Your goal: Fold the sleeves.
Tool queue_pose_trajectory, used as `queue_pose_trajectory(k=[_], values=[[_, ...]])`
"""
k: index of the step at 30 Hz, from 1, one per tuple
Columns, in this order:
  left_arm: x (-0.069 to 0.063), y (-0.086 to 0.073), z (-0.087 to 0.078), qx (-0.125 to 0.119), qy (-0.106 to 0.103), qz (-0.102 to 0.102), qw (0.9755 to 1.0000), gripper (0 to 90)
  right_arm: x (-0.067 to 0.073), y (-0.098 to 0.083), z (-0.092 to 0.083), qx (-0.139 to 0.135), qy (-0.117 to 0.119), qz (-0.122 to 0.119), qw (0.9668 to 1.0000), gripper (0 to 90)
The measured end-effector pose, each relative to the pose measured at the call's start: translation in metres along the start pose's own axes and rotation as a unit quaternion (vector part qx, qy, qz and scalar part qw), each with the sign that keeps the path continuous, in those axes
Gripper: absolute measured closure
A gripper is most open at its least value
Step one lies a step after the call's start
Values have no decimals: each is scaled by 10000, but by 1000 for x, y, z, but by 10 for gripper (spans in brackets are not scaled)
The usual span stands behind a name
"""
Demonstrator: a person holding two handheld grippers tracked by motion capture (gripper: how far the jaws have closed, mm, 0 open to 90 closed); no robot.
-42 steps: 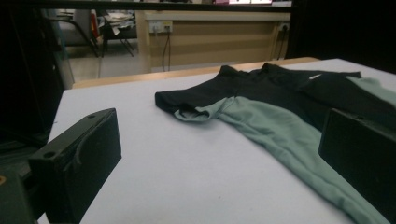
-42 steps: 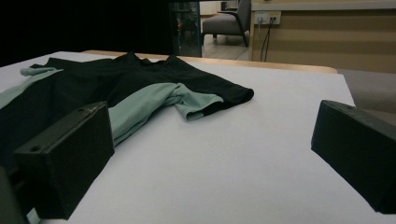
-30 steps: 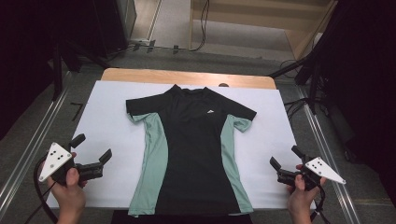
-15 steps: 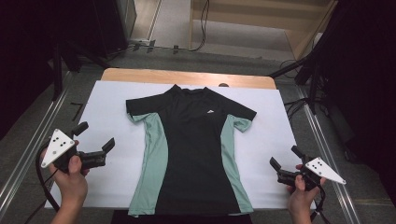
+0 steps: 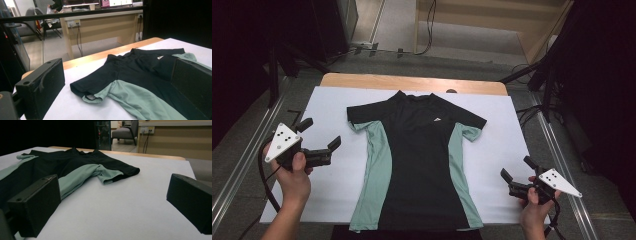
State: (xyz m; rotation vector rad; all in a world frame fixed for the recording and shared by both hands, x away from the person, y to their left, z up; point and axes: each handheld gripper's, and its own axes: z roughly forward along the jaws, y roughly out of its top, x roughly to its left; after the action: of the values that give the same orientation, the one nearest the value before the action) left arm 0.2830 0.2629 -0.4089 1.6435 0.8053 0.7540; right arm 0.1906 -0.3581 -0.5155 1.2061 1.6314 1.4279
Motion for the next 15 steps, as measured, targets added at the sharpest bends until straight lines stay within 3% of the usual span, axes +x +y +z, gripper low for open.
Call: queue_pose_trajectory(k=[15], values=[[9,10,28,69,-44,15,10000,0,0,0,0,0,-4,6,10000,0]])
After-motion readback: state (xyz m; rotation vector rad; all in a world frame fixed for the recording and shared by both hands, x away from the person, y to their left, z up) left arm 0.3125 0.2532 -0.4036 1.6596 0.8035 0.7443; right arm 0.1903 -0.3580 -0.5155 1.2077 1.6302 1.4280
